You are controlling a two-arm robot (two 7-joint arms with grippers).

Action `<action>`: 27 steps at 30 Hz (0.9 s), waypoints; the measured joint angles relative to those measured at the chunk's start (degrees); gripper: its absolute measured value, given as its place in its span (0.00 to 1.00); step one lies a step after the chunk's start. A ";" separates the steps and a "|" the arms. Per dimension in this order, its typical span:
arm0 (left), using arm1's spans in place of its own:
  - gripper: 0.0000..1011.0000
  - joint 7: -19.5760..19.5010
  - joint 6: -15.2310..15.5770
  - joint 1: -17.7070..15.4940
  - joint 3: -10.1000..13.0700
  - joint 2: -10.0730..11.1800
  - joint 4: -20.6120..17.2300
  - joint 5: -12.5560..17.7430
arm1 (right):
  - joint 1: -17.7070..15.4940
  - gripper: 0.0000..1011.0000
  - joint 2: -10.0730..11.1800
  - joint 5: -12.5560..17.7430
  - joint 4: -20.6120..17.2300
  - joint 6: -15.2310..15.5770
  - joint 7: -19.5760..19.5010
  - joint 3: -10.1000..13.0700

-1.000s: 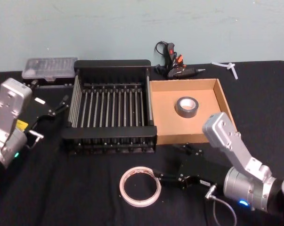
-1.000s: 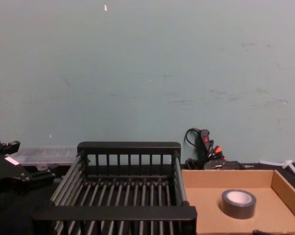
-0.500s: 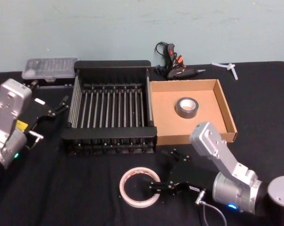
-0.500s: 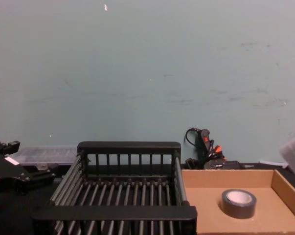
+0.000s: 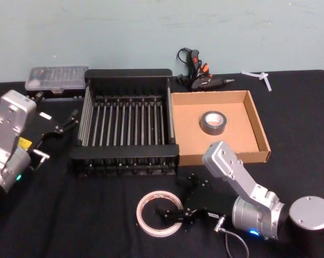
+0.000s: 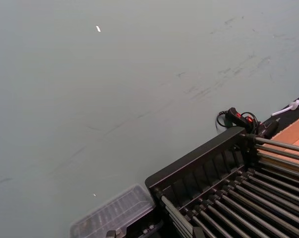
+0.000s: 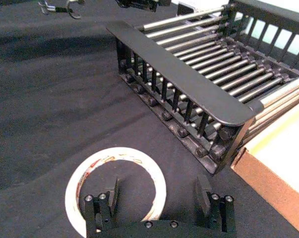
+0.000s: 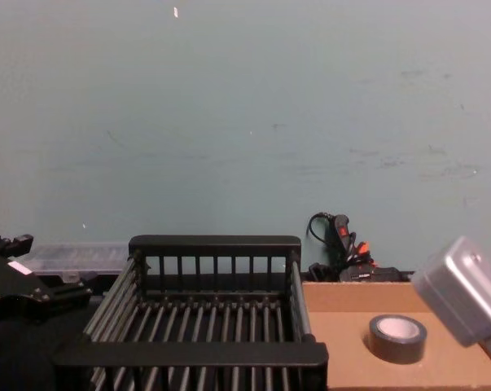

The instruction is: Pick up the white tape and place it into the black box , Pick up the silver tape and place it into the brown box.

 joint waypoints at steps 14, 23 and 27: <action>0.99 0.00 0.00 0.00 0.00 0.00 0.00 0.00 | 1.74 0.99 -1.28 -0.07 2.53 0.71 -0.32 -0.59; 0.99 0.00 0.00 0.00 0.00 0.00 0.00 0.00 | 2.01 0.99 -1.38 0.11 2.90 0.92 -0.50 -0.68; 0.99 0.00 0.00 0.00 0.00 0.00 0.00 0.00 | 2.02 0.99 -1.37 0.15 2.87 0.88 -0.50 -0.76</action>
